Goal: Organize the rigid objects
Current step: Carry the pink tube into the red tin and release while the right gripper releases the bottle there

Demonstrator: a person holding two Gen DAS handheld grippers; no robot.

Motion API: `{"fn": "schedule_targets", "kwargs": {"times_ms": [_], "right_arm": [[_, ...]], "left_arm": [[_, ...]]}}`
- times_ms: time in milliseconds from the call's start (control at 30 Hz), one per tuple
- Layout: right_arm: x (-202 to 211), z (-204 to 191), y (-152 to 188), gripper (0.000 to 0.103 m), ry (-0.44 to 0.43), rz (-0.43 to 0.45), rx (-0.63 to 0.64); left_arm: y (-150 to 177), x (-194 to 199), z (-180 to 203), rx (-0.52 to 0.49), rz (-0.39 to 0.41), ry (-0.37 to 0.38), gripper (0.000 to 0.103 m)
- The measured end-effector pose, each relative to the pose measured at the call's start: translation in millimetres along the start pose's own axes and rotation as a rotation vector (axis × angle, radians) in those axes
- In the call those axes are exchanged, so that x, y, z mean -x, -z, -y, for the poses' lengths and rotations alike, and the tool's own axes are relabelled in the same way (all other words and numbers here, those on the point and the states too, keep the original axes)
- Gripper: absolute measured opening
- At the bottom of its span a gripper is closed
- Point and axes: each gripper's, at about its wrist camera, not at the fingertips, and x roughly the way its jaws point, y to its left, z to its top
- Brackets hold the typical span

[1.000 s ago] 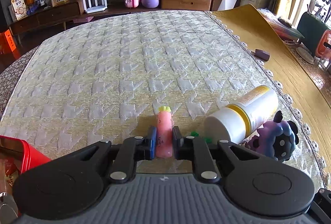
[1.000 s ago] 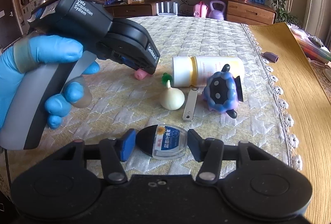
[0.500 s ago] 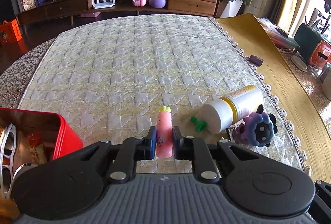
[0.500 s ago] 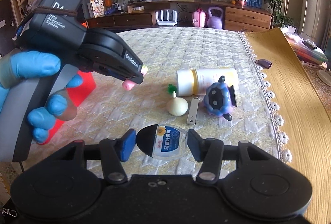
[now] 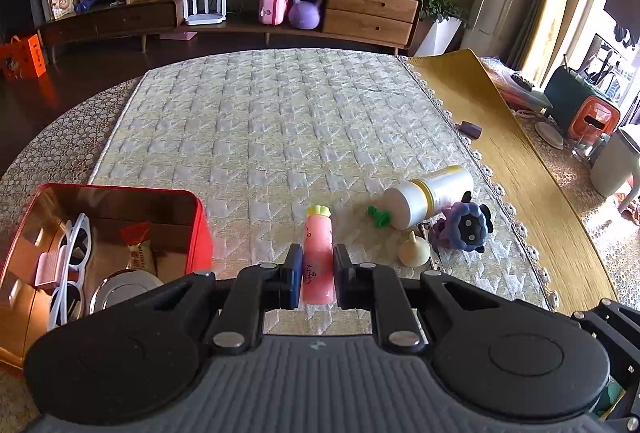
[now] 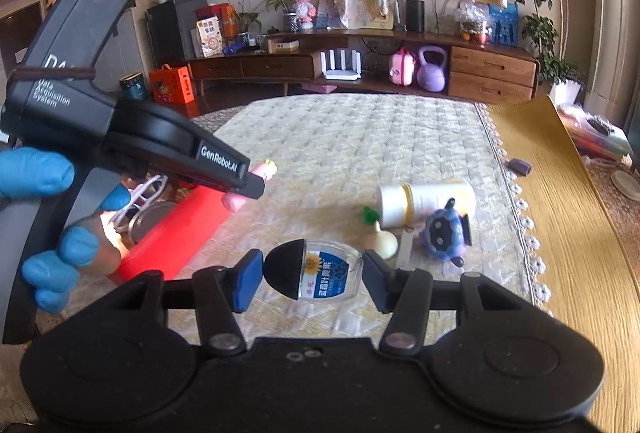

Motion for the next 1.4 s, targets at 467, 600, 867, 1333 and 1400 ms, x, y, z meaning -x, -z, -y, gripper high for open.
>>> {"fn": "schedule_targets", "kwargs": {"times_ms": [467,600,867,1333,1400], "right_arm": [[3.6,-52.0,-25.7,0.053,-0.076,0.022,0.087],[-3.7,-69.1,-31.9,0.053,-0.099,0.016,0.122],[-25.8,-94.2,-38.3,0.053,-0.126,-0.015,0.184],[-91.1,-126.1,-61.4,0.053,-0.141,-0.060,0.296],[-103.5,-129.5,-63.0,0.053,-0.146,-0.070,0.313]], "left_arm": [[19.2,45.5,-60.8,0.063,0.027,-0.043,0.016],[23.8,53.0,-82.7,0.086,0.032,-0.063,0.016],[26.9,56.1,-124.1,0.126,0.033,-0.101,0.016],[18.0,23.3,-177.1,0.146,0.010,-0.168,0.016],[14.0,16.2,-183.1,0.145,0.005,-0.169,0.016]]}}
